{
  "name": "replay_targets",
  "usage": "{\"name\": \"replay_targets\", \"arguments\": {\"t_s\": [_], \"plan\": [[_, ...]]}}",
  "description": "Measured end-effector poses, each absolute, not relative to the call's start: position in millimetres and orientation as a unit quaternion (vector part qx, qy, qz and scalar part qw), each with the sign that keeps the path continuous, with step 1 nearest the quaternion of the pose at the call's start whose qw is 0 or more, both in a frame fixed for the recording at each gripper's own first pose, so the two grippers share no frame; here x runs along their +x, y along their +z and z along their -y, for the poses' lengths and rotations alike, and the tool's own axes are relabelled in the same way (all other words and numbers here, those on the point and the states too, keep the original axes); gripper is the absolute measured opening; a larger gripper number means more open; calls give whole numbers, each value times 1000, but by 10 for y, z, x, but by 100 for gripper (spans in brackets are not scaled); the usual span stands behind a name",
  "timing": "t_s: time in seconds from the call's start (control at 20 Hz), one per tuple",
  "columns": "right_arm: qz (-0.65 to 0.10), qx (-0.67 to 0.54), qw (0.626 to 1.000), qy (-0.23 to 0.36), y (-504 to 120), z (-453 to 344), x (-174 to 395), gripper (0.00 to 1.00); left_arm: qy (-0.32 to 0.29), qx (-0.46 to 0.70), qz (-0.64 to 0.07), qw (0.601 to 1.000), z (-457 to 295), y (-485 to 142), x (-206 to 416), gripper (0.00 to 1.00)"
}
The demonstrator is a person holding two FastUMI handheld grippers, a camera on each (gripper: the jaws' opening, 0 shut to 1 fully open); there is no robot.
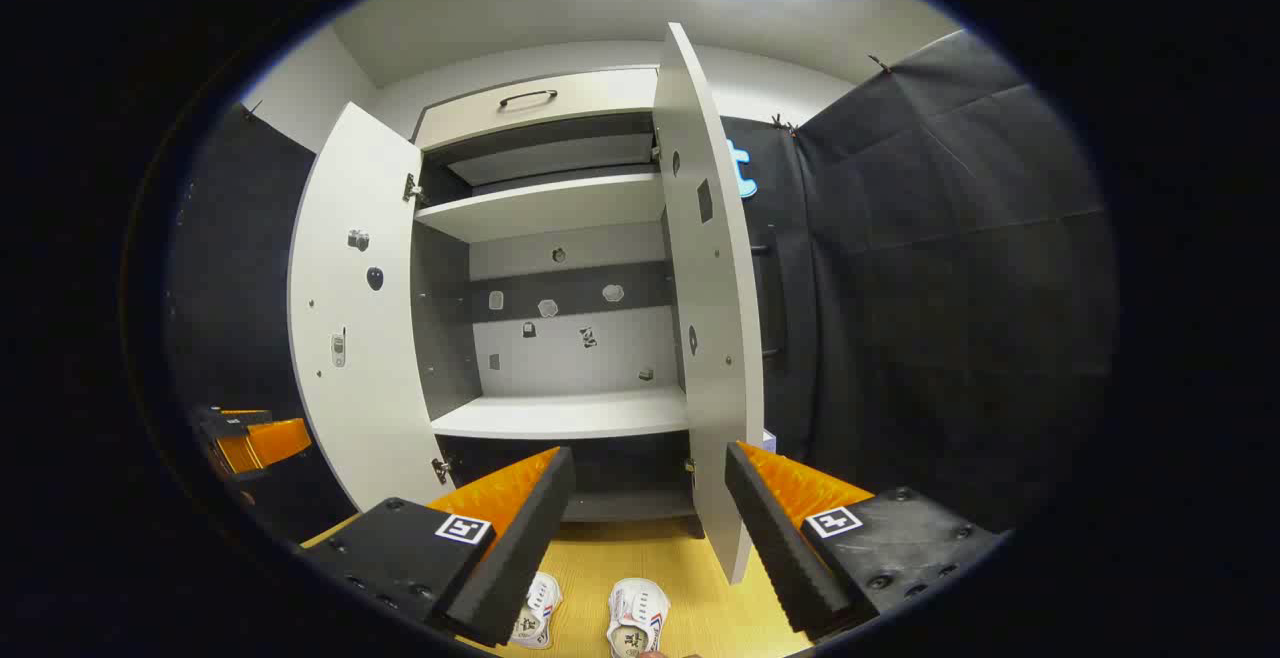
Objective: Grab one shoe with the right hand and put it into the shoe cabinet, grab the other shoe with the left hand and put it into the shoe cabinet; then close the right door with the right hand and the left door with the left hand.
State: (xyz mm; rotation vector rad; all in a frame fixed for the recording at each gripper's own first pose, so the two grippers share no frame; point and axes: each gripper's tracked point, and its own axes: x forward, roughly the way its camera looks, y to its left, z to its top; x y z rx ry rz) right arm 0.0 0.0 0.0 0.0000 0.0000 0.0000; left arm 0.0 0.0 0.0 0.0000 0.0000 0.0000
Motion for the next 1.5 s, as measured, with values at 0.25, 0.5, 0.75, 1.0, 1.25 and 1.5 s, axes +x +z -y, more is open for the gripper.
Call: {"name": "replay_targets", "arguments": {"t_s": [0.25,0.5,0.75,1.0,1.25,1.5], "plan": [[-20,3,1000,0,-136,-44,-35,98,-5,-1,-9,1000,-7,-83,14,95],[-37,3,999,-2,-255,-122,-38,98,-13,6,-15,1000,-35,-186,32,95],[-61,-5,998,-3,-425,-267,-42,98,-21,3,-20,1000,-131,-295,52,95],[-96,-13,995,-4,-689,-487,-74,99,-33,-2,-27,999,-264,-427,79,95],[-142,-19,990,-12,-1050,-640,-138,98,-55,-1,-33,998,-397,-563,73,95],[-205,-34,978,3,-1534,-795,-235,99,-61,-13,-58,996,-496,-823,21,95]]}}
